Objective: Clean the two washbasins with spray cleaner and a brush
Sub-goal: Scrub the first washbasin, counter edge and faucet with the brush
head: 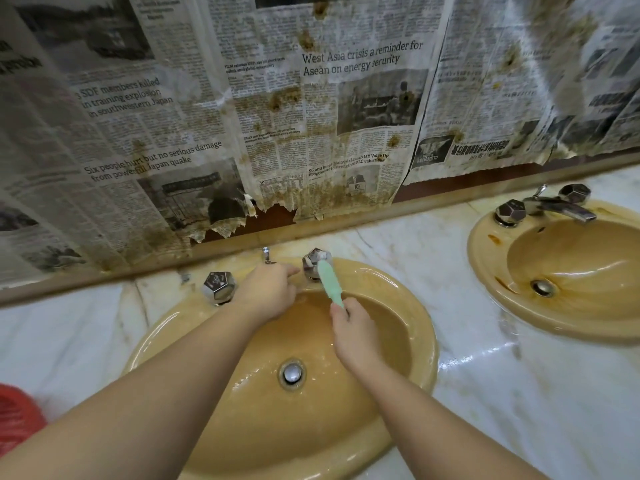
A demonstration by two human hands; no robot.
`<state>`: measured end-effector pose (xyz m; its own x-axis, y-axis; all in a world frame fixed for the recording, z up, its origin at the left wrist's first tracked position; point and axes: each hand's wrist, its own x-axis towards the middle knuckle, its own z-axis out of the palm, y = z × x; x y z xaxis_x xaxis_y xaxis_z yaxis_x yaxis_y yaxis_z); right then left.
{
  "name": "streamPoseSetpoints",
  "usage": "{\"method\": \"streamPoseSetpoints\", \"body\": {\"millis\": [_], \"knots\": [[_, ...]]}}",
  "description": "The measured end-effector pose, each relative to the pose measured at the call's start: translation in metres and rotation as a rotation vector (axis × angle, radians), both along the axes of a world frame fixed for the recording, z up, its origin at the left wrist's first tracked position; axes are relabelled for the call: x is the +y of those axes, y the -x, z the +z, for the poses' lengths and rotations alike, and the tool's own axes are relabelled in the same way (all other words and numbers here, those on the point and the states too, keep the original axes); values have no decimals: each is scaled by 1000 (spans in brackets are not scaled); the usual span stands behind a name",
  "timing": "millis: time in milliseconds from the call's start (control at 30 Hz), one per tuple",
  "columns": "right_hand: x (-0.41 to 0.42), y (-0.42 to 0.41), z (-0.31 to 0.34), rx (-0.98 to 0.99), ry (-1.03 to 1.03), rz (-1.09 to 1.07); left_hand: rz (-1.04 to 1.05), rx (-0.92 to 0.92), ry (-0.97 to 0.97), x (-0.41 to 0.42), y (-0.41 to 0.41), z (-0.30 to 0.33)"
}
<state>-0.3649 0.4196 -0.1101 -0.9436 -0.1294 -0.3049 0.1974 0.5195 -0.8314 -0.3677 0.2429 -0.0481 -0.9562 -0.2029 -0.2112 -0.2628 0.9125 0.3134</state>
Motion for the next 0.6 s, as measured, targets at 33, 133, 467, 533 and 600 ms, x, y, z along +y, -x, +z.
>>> {"method": "streamPoseSetpoints", "body": {"millis": [33,133,467,533,600], "knots": [[8,7,2,81,-124,134,18,28,-15,0,-7,-2],[22,37,6,284,-440,436,23,31,-56,1,-16,-3],[30,85,27,441,-613,683,-9,-8,-115,-5,-20,-10],[7,70,33,457,-631,671,41,57,-139,-7,-22,-10],[-7,51,34,442,-666,575,79,142,-122,-10,-29,-12]]}}
